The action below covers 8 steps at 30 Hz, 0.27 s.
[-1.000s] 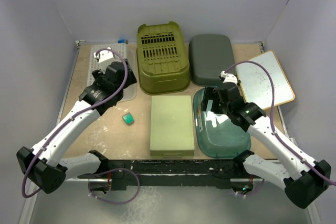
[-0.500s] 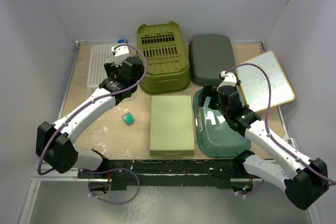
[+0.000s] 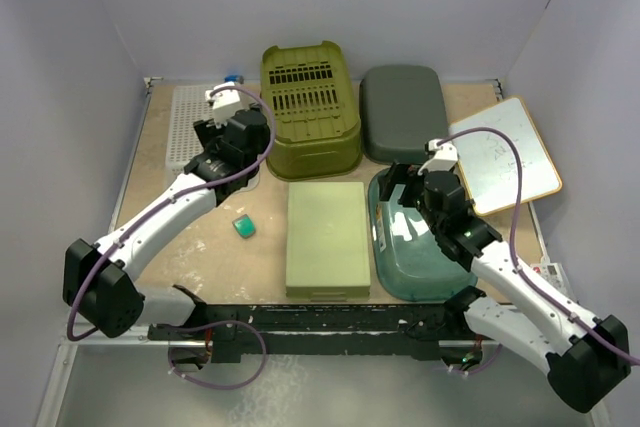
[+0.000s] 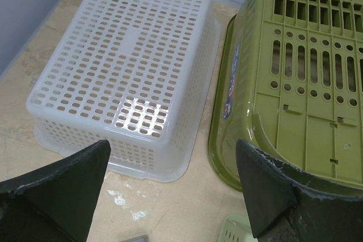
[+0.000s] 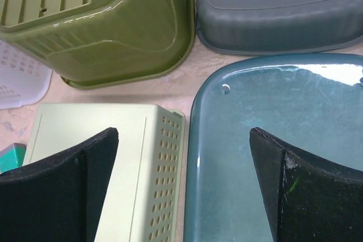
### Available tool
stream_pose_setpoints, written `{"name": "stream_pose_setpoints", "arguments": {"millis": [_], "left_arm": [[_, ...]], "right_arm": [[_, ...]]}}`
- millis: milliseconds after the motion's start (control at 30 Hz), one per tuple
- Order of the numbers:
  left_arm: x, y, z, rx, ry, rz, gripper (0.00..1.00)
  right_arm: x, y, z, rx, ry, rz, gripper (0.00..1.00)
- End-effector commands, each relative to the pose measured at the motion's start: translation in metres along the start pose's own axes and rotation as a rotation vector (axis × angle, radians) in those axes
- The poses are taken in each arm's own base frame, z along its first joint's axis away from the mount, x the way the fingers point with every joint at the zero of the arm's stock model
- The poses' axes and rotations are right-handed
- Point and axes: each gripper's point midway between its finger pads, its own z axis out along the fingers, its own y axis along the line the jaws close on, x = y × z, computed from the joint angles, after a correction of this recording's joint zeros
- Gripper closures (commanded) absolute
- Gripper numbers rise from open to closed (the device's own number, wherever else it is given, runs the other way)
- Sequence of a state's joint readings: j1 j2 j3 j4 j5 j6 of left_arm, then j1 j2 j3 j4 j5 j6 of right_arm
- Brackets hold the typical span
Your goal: Turn the large container upside down
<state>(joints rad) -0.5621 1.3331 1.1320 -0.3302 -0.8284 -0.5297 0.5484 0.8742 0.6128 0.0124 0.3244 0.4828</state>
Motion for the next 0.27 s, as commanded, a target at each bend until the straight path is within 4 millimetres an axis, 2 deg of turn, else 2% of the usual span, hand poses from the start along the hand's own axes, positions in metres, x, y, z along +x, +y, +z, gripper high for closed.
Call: {"name": "stream_pose_setpoints", "arguments": {"millis": [0, 233], "left_arm": [[-0.0230, 0.0040, -0.0045, -0.010, -0.066, -0.073, 0.12], [-0.0244, 0.0109, -0.0051, -0.042, -0.073, -0.065, 0.12]], "right_arm": [[-0.0155, -0.0004, -0.0029, 0.002, -0.065, 0.015, 0.00], [-0.0140, -0.0006, -0.0049, 0.007, -0.049, 0.027, 0.00]]}}
